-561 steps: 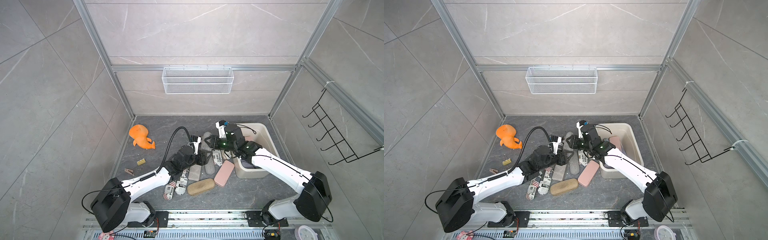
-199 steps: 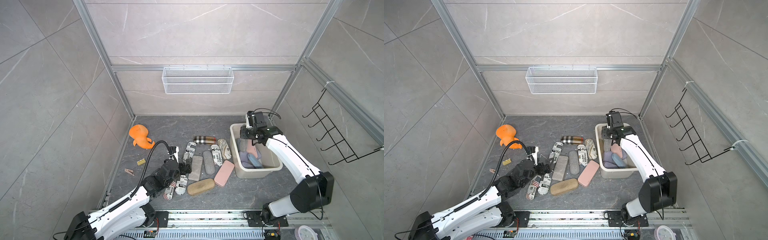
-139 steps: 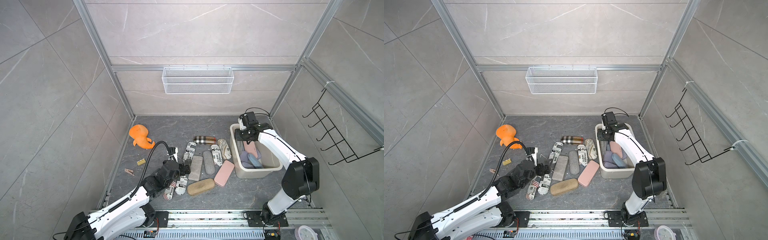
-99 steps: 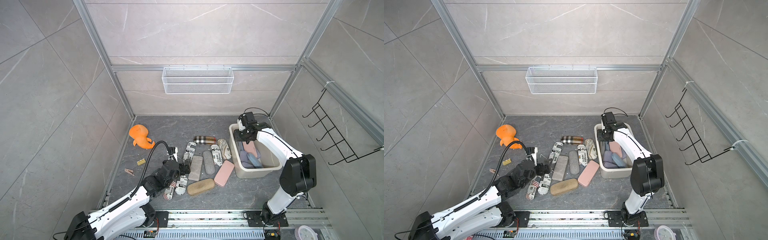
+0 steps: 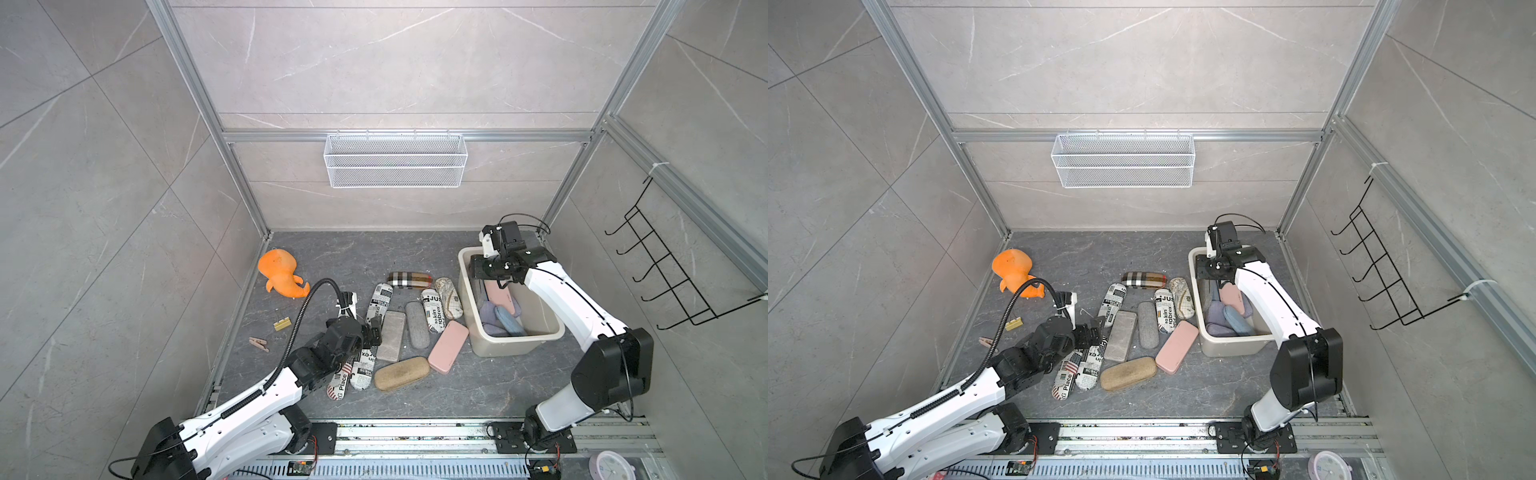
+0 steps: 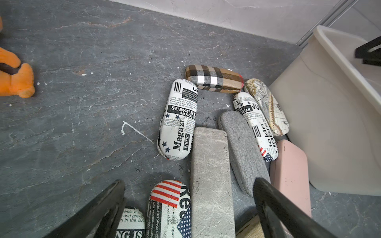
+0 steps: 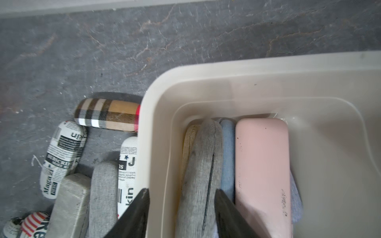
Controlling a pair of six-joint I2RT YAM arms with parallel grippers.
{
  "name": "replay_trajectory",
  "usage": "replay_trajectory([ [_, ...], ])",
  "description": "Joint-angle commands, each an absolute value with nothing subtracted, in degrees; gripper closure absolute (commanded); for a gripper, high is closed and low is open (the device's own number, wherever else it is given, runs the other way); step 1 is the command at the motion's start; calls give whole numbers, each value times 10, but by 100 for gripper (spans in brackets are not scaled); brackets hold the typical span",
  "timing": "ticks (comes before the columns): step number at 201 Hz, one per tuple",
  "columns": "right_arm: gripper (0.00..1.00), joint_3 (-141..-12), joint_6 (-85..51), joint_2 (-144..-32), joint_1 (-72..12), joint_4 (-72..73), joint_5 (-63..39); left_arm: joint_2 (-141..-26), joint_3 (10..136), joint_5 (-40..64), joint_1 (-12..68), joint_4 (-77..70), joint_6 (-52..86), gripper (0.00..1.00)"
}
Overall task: Put the glasses cases into the storage boxes
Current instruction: Place the glasses case in the storage box.
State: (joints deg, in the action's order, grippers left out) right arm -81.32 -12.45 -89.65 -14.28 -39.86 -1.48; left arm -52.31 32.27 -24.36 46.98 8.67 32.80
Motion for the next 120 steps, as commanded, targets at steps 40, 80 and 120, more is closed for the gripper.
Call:
replay_trajectory([
  [40, 45, -732, -169, -784, -173, -360, -51, -566, 392, -350, 459, 275, 422, 1],
  [80, 42, -711, -167, -743, -199, -363, -51, -580, 391, -312, 455, 402, 541, 3],
  [120, 41, -694, -167, -733, -208, -345, -49, -566, 340, -216, 439, 404, 569, 14],
])
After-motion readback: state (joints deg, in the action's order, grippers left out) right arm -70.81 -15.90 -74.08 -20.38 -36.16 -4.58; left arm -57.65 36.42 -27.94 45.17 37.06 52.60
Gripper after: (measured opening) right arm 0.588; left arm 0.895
